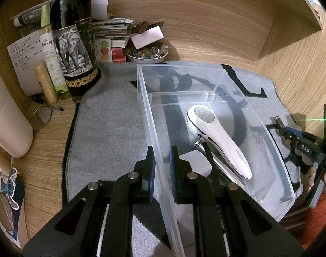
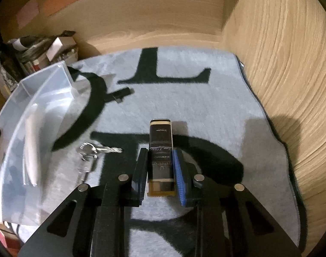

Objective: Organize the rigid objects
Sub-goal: 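Carry the black-and-gold lighter into the clear box and release it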

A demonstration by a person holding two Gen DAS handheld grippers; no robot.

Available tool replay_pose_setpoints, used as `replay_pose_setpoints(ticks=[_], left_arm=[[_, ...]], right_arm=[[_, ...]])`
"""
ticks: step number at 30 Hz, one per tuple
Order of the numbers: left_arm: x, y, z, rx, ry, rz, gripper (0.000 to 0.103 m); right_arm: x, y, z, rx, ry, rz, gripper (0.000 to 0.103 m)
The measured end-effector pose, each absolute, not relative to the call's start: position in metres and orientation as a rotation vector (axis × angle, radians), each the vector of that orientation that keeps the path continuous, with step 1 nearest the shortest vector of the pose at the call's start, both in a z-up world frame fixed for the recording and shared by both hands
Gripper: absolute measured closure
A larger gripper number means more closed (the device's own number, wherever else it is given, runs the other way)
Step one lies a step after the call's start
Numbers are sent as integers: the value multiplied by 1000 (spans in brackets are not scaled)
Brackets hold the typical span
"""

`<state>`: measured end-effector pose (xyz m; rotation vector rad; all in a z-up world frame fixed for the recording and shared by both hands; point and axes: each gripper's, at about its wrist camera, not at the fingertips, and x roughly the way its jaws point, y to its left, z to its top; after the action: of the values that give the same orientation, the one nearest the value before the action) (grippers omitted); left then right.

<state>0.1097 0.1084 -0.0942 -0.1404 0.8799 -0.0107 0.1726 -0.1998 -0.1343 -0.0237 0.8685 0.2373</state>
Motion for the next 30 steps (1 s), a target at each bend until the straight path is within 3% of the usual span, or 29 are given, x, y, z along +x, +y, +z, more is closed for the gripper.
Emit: replay_pose_setpoints(ticks=[16,30], left_arm=[[110,109,-94,-138,880,-11,91],[110,109,-94,-138,880,-10,91]], right_arm=[[161,-132,-56,-70,650,440,81],[148,-63,-54,-176,634,625,81]])
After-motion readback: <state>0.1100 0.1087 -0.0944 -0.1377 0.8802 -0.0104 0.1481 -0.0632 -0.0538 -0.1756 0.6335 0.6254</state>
